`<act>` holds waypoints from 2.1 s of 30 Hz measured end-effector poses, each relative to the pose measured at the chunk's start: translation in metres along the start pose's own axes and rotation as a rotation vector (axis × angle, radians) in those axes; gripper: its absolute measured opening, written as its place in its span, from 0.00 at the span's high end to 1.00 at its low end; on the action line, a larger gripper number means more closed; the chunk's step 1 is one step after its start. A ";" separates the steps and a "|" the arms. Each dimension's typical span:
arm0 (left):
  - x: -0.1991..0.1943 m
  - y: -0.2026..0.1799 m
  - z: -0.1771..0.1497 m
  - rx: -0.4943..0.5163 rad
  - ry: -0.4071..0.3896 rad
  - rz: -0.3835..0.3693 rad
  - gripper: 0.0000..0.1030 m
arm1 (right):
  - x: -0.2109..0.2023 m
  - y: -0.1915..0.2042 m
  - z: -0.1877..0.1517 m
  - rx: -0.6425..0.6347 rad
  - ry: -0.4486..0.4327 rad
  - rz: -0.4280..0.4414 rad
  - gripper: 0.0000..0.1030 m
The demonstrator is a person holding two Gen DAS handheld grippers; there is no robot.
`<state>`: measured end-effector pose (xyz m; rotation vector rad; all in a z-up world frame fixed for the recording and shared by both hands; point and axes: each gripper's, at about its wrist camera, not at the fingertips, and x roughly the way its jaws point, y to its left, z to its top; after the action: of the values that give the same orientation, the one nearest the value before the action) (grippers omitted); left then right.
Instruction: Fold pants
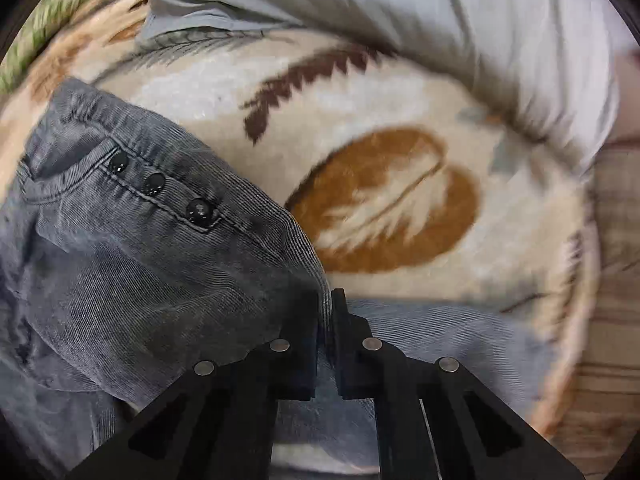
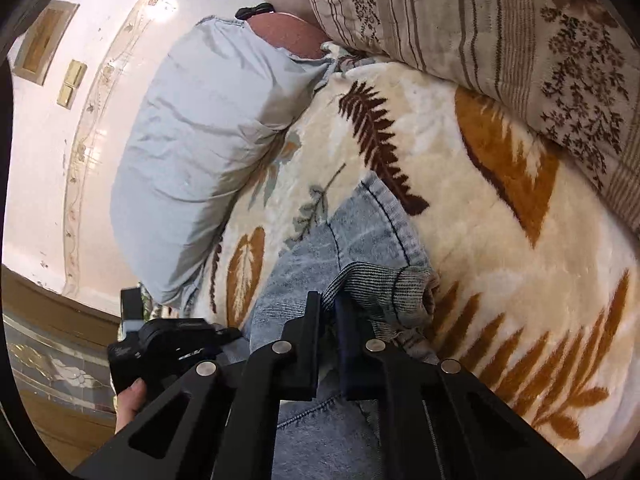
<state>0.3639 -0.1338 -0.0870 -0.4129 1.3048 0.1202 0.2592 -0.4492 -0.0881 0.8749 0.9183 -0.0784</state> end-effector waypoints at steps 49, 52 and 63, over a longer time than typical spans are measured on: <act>-0.091 0.162 -0.263 -0.002 -0.277 -0.328 0.95 | -0.068 0.009 -0.151 -0.381 0.012 -0.468 0.88; -0.099 0.169 -0.277 0.013 -0.287 -0.294 0.95 | -0.069 0.002 -0.148 -0.336 0.021 -0.450 0.76; -0.188 0.237 -0.256 -0.055 -0.318 -0.357 0.37 | -0.103 0.109 -0.196 -0.691 -0.085 0.014 0.32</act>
<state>0.0053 0.0192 -0.0134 -0.6404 0.9014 -0.0771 0.1091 -0.2722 -0.0042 0.2325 0.7809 0.2043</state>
